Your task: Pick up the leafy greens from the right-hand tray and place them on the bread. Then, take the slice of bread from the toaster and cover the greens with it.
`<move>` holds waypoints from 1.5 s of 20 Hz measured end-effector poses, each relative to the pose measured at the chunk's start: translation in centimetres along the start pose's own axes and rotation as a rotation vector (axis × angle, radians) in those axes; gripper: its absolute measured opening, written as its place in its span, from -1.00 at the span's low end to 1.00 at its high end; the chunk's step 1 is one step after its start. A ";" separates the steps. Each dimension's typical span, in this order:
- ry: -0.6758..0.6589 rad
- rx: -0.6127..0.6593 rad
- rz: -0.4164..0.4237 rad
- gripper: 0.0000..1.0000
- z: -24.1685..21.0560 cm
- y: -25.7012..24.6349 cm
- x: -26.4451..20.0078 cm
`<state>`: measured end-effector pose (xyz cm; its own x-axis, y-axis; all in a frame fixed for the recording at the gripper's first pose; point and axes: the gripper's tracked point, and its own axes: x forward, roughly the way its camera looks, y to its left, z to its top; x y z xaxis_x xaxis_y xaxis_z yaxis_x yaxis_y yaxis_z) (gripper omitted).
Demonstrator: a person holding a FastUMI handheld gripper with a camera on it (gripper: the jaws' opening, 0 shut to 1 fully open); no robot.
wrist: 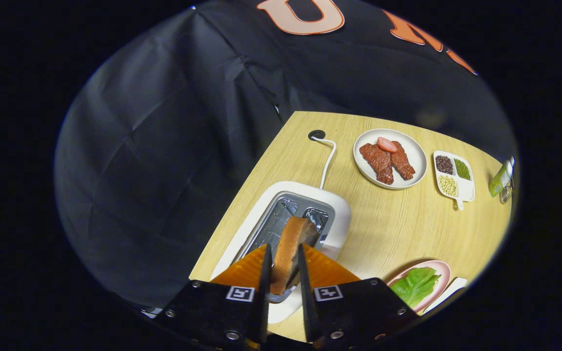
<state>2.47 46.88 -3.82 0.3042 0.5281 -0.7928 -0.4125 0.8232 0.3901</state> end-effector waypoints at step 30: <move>-0.259 0.236 0.178 -0.80 -8.7 -15.5 -11.5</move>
<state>-2.10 26.22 -4.85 0.4649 0.6770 -0.5706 -0.2783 0.7235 0.6317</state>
